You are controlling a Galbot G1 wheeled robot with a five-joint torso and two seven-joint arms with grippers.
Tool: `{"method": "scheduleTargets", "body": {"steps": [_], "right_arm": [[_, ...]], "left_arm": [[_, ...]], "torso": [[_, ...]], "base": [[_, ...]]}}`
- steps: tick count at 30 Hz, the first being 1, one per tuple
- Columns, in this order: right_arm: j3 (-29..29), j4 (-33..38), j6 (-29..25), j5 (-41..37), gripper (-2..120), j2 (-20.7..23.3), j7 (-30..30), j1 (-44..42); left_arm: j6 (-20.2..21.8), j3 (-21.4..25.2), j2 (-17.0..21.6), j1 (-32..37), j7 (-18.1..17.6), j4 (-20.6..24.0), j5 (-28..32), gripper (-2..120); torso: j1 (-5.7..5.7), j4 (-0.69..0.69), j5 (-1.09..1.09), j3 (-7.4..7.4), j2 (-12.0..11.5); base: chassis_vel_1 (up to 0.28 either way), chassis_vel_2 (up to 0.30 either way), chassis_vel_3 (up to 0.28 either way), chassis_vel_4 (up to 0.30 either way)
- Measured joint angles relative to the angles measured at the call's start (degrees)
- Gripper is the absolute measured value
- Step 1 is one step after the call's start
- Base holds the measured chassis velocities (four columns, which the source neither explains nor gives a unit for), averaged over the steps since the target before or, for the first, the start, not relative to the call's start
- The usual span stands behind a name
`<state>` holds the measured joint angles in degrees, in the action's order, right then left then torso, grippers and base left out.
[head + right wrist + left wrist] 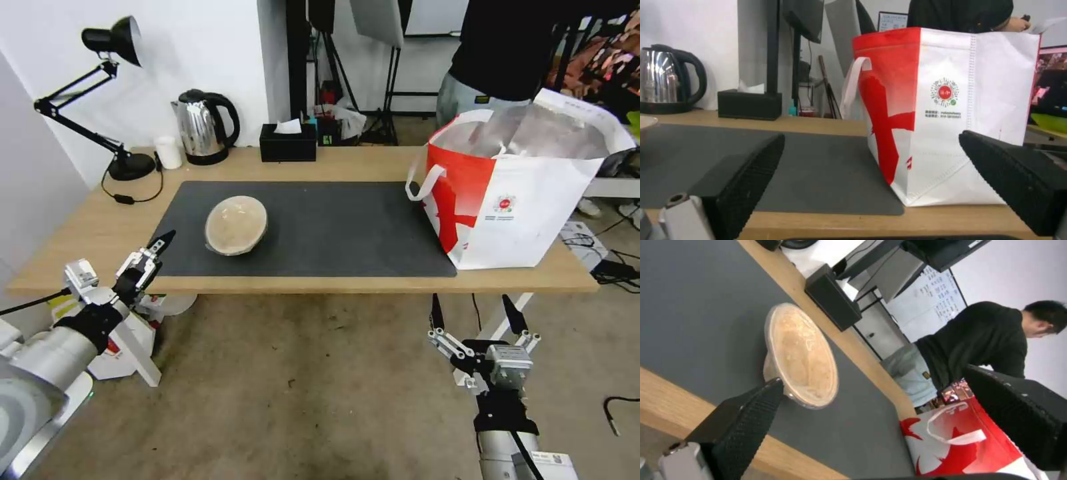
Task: Pick up the trash from the table and place it into the takeout bag.
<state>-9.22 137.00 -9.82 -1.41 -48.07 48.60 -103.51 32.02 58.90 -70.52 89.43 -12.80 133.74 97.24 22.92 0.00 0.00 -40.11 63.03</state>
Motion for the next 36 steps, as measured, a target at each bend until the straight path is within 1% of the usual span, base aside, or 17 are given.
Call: {"method": "scheduleTargets", "body": {"steps": [8, 23, 27, 30, 31, 33, 35, 36], "right_arm": [[0.0, 0.0, 0.0, 0.0, 100, 0.0, 0.0, 0.0], [0.0, 0.0, 0.0, 0.0, 100, 0.0, 0.0, 0.0], [0.0, 0.0, 0.0, 0.0, 100, 0.0, 0.0, 0.0], [0.0, 0.0, 0.0, 0.0, 100, 0.0, 0.0, 0.0], [0.0, 0.0, 0.0, 0.0, 100, 0.0, 0.0, 0.0], [0.0, 0.0, 0.0, 0.0, 100, 0.0, 0.0, 0.0], [0.0, 0.0, 0.0, 0.0, 100, 0.0, 0.0, 0.0], [0.0, 0.0, 0.0, 0.0, 100, 0.0, 0.0, 0.0]], "left_arm": [[0.4, -0.5, 0.1, -0.5, 0.4, -0.6, -1.0, 100], [-0.1, -0.6, 2.2, -2.4, 0.6, -3.2, -1.4, 100], [-0.3, -0.7, 3.1, -3.4, 0.6, -4.9, -1.4, 100], [-0.3, -0.9, 4.1, -4.3, 0.5, -7.1, -1.5, 100], [-0.3, -0.9, 4.1, -4.3, 0.5, -7.1, -1.5, 100], [-0.3, -1.5, 4.9, -5.2, 0.5, -9.0, -1.6, 100], [-0.3, -1.7, 5.1, -5.4, 0.5, -9.4, -1.6, 100], [-0.3, -2.6, 5.6, -6.4, 0.3, -10.8, -1.7, 100]], "torso": [[0.0, 0.0, 0.0, 0.0, 0.0], [0.0, 0.0, -0.01, 0.0, 0.0], [0.0, 0.0, -0.01, 0.0, 0.0], [0.0, 0.0, -0.01, 0.0, 0.0], [0.0, 0.0, -0.01, 0.0, 0.0], [0.0, 0.01, -0.01, 0.0, 0.0], [0.0, 0.01, -0.01, 0.0, 0.0], [0.0, 0.0, -0.01, 0.0, 0.0]], "base": [[0.0, 0.0, 0.0, 0.0], [0.0, 0.0, 0.0, 0.0], [0.0, 0.0, 0.0, 0.0], [0.0, 0.0, 0.0, 0.0], [0.0, 0.0, 0.0, 0.0], [0.0, 0.0, 0.0, 0.0], [0.0, 0.0, 0.0, 0.0], [0.0, 0.0, 0.0, 0.0]]}}
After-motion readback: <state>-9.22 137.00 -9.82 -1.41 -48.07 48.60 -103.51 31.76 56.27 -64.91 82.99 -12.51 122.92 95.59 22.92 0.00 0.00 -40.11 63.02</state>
